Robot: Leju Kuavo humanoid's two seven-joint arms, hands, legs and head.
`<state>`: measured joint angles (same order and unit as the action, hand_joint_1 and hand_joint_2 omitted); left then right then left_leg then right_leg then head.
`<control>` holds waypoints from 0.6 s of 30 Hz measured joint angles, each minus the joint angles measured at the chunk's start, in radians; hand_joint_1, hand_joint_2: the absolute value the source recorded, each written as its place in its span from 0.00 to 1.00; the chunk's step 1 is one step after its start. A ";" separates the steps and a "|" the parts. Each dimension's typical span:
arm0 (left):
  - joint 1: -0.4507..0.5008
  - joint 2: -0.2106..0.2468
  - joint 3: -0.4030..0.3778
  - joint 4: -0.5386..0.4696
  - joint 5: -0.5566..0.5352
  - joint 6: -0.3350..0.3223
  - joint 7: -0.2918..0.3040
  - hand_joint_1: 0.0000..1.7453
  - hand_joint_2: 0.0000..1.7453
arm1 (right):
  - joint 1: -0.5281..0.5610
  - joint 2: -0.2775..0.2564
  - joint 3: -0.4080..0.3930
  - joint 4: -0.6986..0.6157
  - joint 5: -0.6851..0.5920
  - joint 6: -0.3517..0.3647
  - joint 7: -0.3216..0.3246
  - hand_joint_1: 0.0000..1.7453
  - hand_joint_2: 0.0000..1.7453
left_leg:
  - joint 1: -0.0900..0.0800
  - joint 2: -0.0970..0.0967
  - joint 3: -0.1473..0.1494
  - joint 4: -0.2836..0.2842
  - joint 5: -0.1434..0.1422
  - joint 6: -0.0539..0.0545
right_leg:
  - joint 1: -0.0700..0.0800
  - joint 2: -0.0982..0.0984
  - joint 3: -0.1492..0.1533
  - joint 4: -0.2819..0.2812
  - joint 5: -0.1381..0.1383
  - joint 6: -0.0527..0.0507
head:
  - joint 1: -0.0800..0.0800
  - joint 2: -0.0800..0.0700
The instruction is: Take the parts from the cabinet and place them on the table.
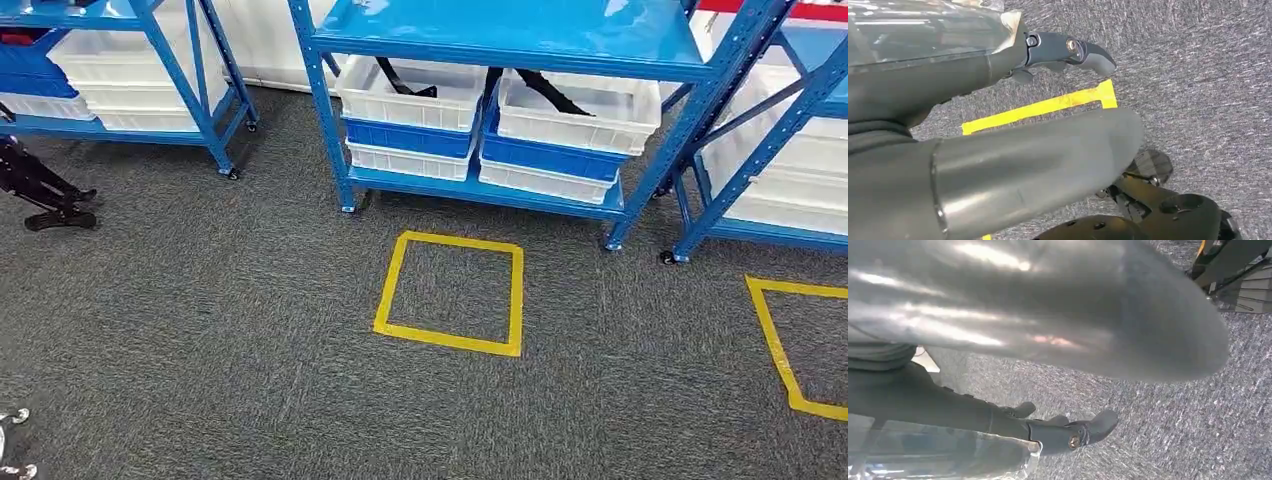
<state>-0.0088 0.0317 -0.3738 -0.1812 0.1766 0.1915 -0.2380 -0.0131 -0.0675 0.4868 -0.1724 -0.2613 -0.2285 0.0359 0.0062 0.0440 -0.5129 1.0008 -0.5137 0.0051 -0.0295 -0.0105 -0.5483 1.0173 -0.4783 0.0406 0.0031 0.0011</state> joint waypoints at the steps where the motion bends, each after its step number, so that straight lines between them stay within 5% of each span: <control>1: 0.000 0.000 0.000 0.000 0.000 0.003 0.000 0.00 0.00 | 0.000 0.000 0.001 0.000 0.001 0.000 0.000 0.00 0.00 | 0.000 0.000 -0.001 0.002 -0.001 0.002 | 0.000 0.000 0.000 0.000 0.000 0.000 | 0.000 0.000; 5: 0.000 0.001 0.000 0.000 0.001 0.010 0.000 0.00 0.00 | -0.001 0.001 0.003 0.000 0.007 0.000 -0.001 0.00 0.00 | -0.005 0.000 -0.005 0.001 -0.001 0.014 | -0.001 0.000 0.003 -0.009 0.006 0.010 | -0.001 0.000; 6: -0.001 0.000 0.000 0.000 0.001 0.011 0.000 0.00 0.00 | -0.002 0.000 0.003 0.000 0.008 0.000 -0.002 0.00 0.00 | 0.005 0.001 0.008 -0.023 0.013 0.023 | 0.013 -0.002 0.004 -0.010 0.004 0.014 | 0.000 0.000; 7: -0.001 -0.003 0.000 0.000 0.001 0.013 -0.001 0.00 0.00 | -0.001 -0.003 0.003 0.000 0.008 -0.001 -0.002 0.00 0.00 | 0.009 0.006 0.016 -0.037 0.019 0.026 | 0.004 -0.001 -0.006 0.011 -0.007 0.012 | 0.000 0.000; 10: -0.001 -0.005 0.000 0.000 0.001 0.021 -0.001 0.00 0.00 | 0.001 -0.001 0.004 0.000 0.009 -0.001 -0.002 0.00 0.00 | 0.013 0.007 0.014 -0.041 0.023 0.031 | 0.005 0.006 -0.111 0.223 -0.097 0.000 | 0.006 0.000; 12: -0.001 -0.006 0.000 0.000 0.001 0.022 -0.002 0.00 0.00 | 0.006 -0.001 0.004 0.000 0.009 -0.001 -0.001 0.00 0.00 | 0.015 0.005 0.017 -0.040 0.018 0.027 | 0.002 0.006 -0.151 0.294 -0.105 0.013 | 0.008 0.000; 13: 0.000 -0.007 0.000 0.000 0.001 0.022 -0.003 0.00 0.00 | 0.007 -0.001 0.004 0.000 0.008 -0.001 -0.001 0.00 0.00 | 0.017 0.004 0.020 -0.040 0.015 0.022 | -0.001 0.006 -0.136 0.259 -0.084 0.025 | 0.006 0.000; 16: 0.001 -0.010 0.000 0.000 0.002 0.023 -0.005 0.00 0.00 | 0.008 -0.003 0.004 0.000 0.008 -0.001 -0.001 0.00 0.00 | 0.026 0.005 0.040 -0.032 -0.004 -0.007 | -0.019 -0.010 -0.007 -0.007 0.019 0.066 | 0.010 0.000; 18: -0.002 -0.004 -0.001 0.000 0.003 0.027 -0.009 0.00 0.00 | 0.006 0.001 0.005 0.000 0.008 -0.002 -0.001 0.00 0.00 | 0.019 0.005 0.040 -0.026 -0.016 -0.022 | -0.009 0.002 -0.002 0.001 0.004 0.027 | 0.011 0.000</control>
<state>-0.0110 0.0274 -0.3746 -0.1812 0.1797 0.2185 -0.2472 -0.0069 -0.0664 0.4913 -0.1728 -0.2529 -0.2300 0.0351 0.0248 0.0493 -0.4728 0.9751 -0.5297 -0.0171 -0.0385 -0.0082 -0.5500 1.0180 -0.4742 0.0678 0.0145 0.0015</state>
